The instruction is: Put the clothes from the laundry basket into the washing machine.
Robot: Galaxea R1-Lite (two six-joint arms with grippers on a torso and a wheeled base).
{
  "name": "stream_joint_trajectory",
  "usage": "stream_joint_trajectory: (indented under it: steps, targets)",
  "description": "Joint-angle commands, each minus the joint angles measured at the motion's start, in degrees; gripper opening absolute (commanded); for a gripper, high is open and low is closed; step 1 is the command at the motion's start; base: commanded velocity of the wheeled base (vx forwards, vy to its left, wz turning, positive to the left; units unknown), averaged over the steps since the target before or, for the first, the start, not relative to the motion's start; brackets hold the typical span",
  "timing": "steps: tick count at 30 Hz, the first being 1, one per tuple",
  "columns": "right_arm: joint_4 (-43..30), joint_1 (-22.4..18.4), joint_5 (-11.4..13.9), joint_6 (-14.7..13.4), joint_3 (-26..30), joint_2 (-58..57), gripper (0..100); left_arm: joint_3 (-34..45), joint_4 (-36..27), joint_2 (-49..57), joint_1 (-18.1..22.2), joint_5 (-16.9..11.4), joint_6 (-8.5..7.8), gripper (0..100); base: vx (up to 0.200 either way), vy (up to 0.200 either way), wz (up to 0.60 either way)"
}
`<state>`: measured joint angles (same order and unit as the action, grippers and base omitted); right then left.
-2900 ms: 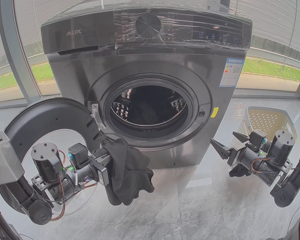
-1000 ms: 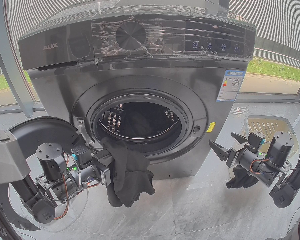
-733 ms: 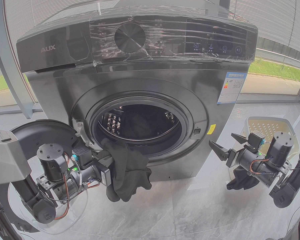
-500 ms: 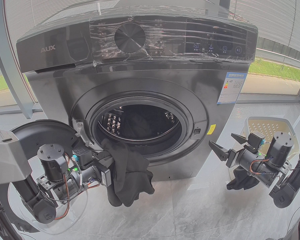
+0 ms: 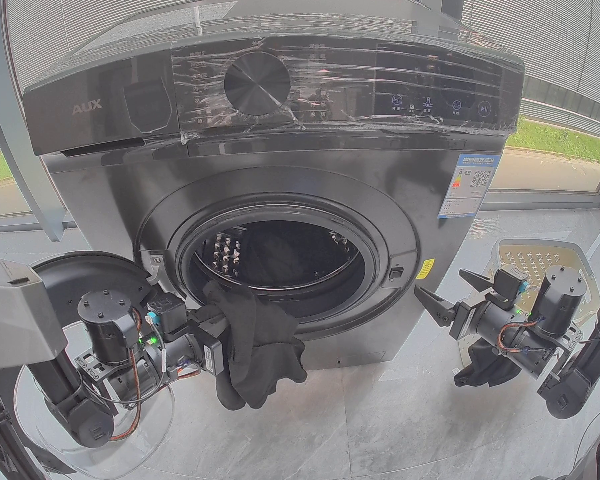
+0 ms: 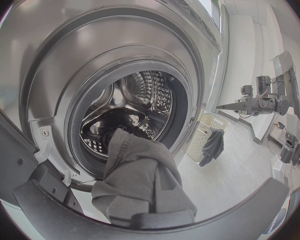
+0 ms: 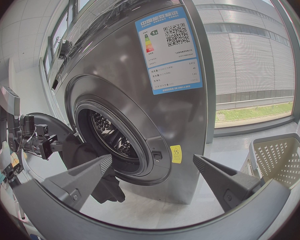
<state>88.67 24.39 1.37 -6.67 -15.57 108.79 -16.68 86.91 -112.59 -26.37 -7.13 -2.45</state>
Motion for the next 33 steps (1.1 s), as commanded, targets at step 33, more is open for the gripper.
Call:
stream_joint_trajectory:
  steps: [33]
  targets:
    - [0.01, 0.04, 0.04, -0.01, 0.10, 0.20, 100, 0.59, 0.02, -1.49, -0.79, 2.03, -1.77, 0, 0.006, 0.036, 0.00]
